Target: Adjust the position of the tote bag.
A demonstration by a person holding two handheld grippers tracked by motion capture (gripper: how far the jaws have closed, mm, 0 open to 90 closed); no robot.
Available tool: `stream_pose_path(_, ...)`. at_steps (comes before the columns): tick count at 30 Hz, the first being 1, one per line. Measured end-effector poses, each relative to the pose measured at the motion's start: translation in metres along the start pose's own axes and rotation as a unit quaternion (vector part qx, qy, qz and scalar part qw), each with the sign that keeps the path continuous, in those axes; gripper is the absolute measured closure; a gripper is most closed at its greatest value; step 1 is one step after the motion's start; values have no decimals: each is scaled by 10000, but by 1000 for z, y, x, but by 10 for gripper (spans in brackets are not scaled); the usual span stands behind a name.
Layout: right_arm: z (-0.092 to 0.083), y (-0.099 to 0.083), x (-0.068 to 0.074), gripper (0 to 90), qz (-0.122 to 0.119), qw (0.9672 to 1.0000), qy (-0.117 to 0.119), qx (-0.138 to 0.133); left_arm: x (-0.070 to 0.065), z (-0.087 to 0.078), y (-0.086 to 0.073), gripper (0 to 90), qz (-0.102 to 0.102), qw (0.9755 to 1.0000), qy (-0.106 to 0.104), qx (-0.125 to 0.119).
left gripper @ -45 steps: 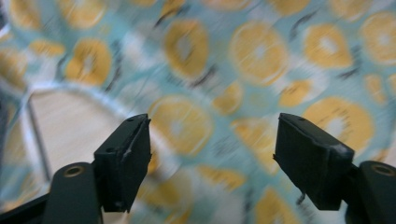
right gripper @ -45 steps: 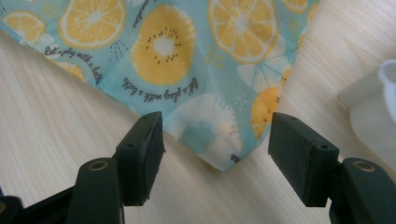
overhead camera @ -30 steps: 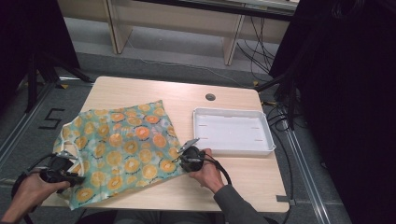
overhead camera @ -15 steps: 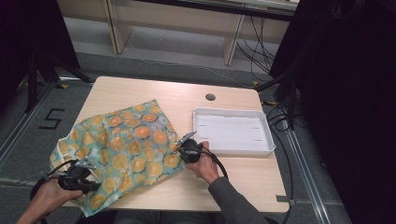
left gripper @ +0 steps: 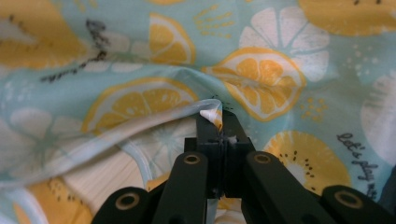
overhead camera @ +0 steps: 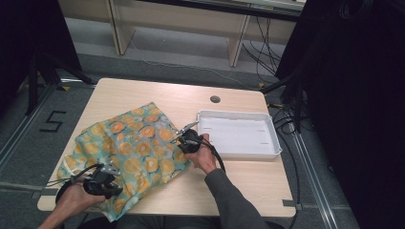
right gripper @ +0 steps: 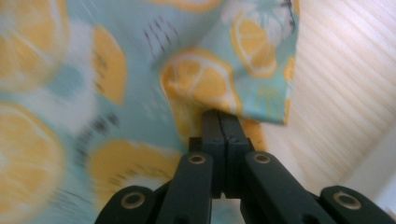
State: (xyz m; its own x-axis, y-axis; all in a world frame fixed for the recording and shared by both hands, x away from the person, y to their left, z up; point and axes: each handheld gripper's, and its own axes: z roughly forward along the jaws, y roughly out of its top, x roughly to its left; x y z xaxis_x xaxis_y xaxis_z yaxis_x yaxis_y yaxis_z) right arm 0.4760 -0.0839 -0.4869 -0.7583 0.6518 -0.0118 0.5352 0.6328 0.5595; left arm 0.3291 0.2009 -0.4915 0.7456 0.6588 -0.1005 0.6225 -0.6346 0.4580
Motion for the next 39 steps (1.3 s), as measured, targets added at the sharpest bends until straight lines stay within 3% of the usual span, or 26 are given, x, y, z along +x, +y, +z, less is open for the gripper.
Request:
stream_pose_path(3, -2, 8, 0, 900, -74, 9999, -47, -75, -3, 6, 11, 888, 79, 9999, -79, -9)
stream_pose_path(4, -6, 11, 1, 889, -183, 9995, -220, -168, -5, 8, 14, 888, 44, 9999, -99, -17)
stream_pose_path(6, -16, 13, 2, 861, -271, 9989, -317, -199, -8, 13, 21, 888, 66, 9999, -99, -64)
stream_pose_path(7, -19, 14, 2, 840, -316, 9989, -275, -231, -9, 15, 26, 888, 120, 9998, -129, -58)
stream_pose_path(8, -25, 12, 1, 824, -352, 9981, -335, -388, -9, 17, 29, 888, 116, 9998, -127, -61)
stream_pose_path(10, -34, 10, 3, 788, -208, 9980, -369, -462, -11, 20, 35, 888, 151, 9998, -129, -87)
stream_pose_path(13, -49, 6, 8, 733, -86, 9981, -217, -571, -14, 23, 44, 888, 228, 9995, -164, -120)
stream_pose_path(17, -60, -6, 18, 678, -98, 9991, 74, -415, -18, 26, 52, 888, 237, 9994, -153, -179)
stream_pose_path(18, -60, -8, 22, 657, -184, 9986, 129, -475, -19, 27, 54, 888, 243, 9994, -163, -180)
stream_pose_path(19, -63, -12, 27, 637, -7, 9990, 162, -409, -19, 28, 56, 887, 242, 9994, -177, -196)
stream_pose_path(20, -64, -14, 30, 612, -95, 9986, 283, -438, -20, 29, 57, 887, 269, 9993, -171, -189)
stream_pose_path(22, -66, -16, 37, 579, 113, 9981, 361, -495, -21, 28, 58, 887, 296, 9992, -177, -188)
stream_pose_path(24, -68, -15, 43, 561, 111, 9970, 487, -591, -21, 28, 57, 886, 291, 9992, -197, -204)
stream_pose_path(27, -67, -12, 52, 509, 58, 9972, 580, -476, -22, 25, 56, 883, 326, 9990, -201, -235)
stream_pose_path(29, -63, -11, 60, 458, 125, 9965, 637, -524, -25, 23, 55, 877, 199, 9989, -177, -396)
stream_pose_path(31, -59, -12, 66, 428, 192, 9955, 753, -548, -24, 13, 53, 856, 369, 9985, -252, -302)
stream_pose_path(32, -60, -12, 70, 420, 208, 9959, 776, -417, -23, 6, 53, 828, 433, 9980, -293, -342)
stream_pose_path(33, -58, -13, 72, 399, 149, 9958, 807, -413, -25, -1, 51, 785, 191, 9975, -347, -580)
stream_pose_path(35, -53, -15, 77, 386, 103, 9960, 831, -308, -19, -22, 49, 696, 244, 9954, -311, -876)
stream_pose_path(38, -43, -18, 83, 370, 82, 9970, 739, -200, -1, -51, 42, 607, 139, 9946, -72, -1026)
stream_pose_path(39, -42, -18, 84, 363, 55, 9975, 706, -49, 7, -60, 38, 587, 14, 9945, 41, -1042)
